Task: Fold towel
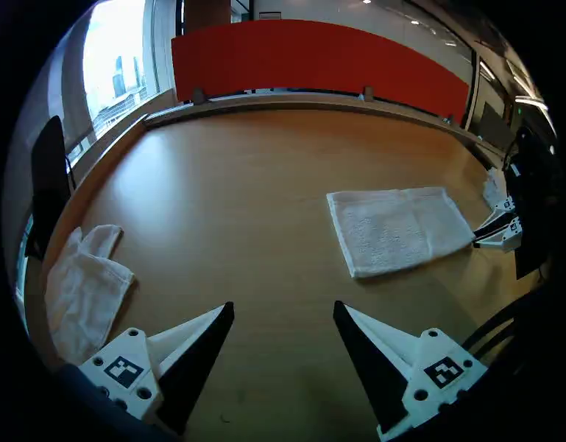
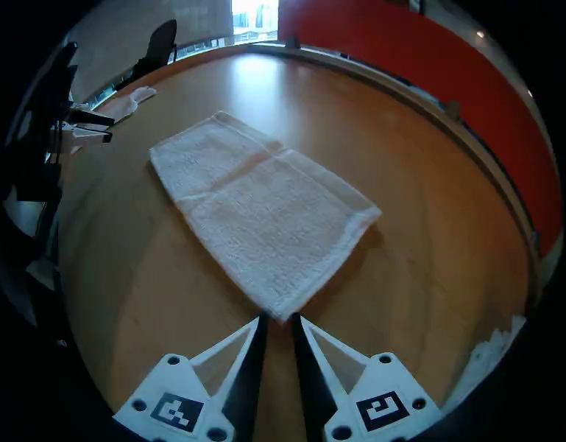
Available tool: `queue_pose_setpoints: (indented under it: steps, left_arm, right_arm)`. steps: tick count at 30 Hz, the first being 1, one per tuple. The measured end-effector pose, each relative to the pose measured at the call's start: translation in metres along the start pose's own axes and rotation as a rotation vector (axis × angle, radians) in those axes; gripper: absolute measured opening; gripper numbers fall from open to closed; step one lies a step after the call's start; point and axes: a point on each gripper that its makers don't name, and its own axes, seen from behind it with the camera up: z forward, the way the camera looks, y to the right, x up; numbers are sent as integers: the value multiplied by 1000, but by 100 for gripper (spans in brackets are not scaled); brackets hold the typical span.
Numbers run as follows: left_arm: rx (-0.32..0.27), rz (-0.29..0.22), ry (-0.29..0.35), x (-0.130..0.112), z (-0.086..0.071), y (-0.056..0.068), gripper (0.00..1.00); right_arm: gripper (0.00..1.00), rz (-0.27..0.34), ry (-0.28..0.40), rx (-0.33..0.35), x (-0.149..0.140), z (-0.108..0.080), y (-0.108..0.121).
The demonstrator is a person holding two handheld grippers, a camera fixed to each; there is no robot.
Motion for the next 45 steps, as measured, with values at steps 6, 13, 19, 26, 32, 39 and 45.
queue_pose_setpoints:
  steps: [6, 13, 19, 26, 32, 39, 45]
  left_arm:
    - [6, -2, 4, 1, -1, -3, 100]
    - [8, -4, 4, 2, -1, -4, 100]
    - [10, -3, 6, 2, 0, -5, 100]
    - [11, 1, 5, 2, 0, -6, 100]
    - [11, 4, 6, 4, 0, -7, 100]
    - [7, 6, 8, 7, 0, -7, 100]
    - [4, 7, 11, 8, 1, -6, 100]
  right_arm:
    - [17, 4, 2, -2, 1, -1, 1]
    - [3, 7, 17, -4, 5, -2, 2]
    - [3, 11, 33, -10, 10, -5, 2]
    - [3, 21, 62, -17, 20, -14, 3]
    - [3, 27, 81, -28, 25, -23, 4]
    - [3, 30, 81, -44, 21, -31, 9]
    - [3, 40, 85, -48, 21, -36, 11]
